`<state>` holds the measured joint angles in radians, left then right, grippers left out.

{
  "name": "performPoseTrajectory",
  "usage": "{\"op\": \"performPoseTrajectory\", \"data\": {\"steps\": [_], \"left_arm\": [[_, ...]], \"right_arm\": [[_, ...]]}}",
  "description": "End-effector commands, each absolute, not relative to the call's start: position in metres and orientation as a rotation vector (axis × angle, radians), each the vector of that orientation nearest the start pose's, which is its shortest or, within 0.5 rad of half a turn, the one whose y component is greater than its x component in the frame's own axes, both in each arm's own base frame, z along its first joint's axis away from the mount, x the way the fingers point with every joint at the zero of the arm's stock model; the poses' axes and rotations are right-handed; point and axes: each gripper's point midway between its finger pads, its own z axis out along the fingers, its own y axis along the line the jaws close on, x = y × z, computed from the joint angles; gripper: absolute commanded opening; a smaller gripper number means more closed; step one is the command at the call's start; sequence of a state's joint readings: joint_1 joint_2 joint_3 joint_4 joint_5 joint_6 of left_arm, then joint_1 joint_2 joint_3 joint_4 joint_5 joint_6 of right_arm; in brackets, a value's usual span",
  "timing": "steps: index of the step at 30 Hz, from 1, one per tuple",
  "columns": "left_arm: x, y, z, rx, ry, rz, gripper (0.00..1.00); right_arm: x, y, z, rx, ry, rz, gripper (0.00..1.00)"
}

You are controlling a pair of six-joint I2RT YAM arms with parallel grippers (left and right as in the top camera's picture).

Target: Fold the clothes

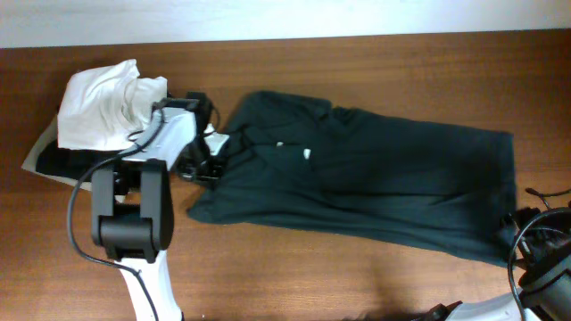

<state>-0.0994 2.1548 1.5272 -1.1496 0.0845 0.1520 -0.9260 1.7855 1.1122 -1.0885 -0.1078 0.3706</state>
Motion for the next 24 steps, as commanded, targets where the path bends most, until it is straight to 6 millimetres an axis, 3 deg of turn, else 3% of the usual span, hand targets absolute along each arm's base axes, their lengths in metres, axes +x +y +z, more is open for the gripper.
{"op": "performPoseTrajectory", "data": {"steps": [1,4,6,8,10,13,14,15,17,18,21,23,24], "left_arm": [[0.323,0.011,-0.018,0.159,3.455,0.022,0.01],[0.318,0.017,-0.016,0.11,3.473,-0.017,0.0],[0.319,0.015,-0.016,0.119,3.47,-0.015,0.01],[0.319,0.013,-0.016,0.133,3.469,-0.013,0.0],[0.32,0.012,-0.016,0.137,3.466,-0.011,0.01],[0.322,0.012,-0.016,0.136,3.461,-0.012,0.0],[0.325,0.012,-0.014,0.136,3.453,-0.011,0.01],[0.326,0.012,-0.013,0.136,3.45,-0.01,0.01],[0.33,0.012,-0.005,0.136,3.448,-0.01,0.01],[0.332,0.012,0.0,0.136,3.442,-0.009,0.01],[0.347,0.013,0.025,0.133,3.395,-0.004,0.01],[0.347,0.013,0.037,0.133,3.386,-0.003,0.06],[0.346,0.012,0.041,0.134,3.385,-0.002,0.11]], "right_arm": [[0.152,-0.194,0.018,2.096,2.594,0.187,0.64],[0.147,-0.183,0.01,2.112,2.609,0.216,0.65],[0.15,-0.176,0.007,2.113,2.6,0.283,0.77],[0.161,-0.166,0.01,2.006,2.631,0.435,0.85],[0.171,-0.159,0.013,1.931,2.631,0.55,0.83],[0.167,-0.154,0.015,1.949,2.646,0.567,0.64],[0.165,-0.155,0.015,1.952,2.65,0.554,0.45],[0.164,-0.157,0.014,1.955,2.65,0.54,0.36],[0.156,-0.17,0.015,2.0,2.639,0.445,0.07],[0.147,-0.183,0.018,2.074,2.609,0.354,0.04],[0.136,-0.198,0.029,2.147,2.567,0.293,0.05],[0.135,-0.198,0.029,2.153,2.564,0.29,0.34],[0.137,-0.2,0.031,2.149,2.557,0.292,0.41]]}}
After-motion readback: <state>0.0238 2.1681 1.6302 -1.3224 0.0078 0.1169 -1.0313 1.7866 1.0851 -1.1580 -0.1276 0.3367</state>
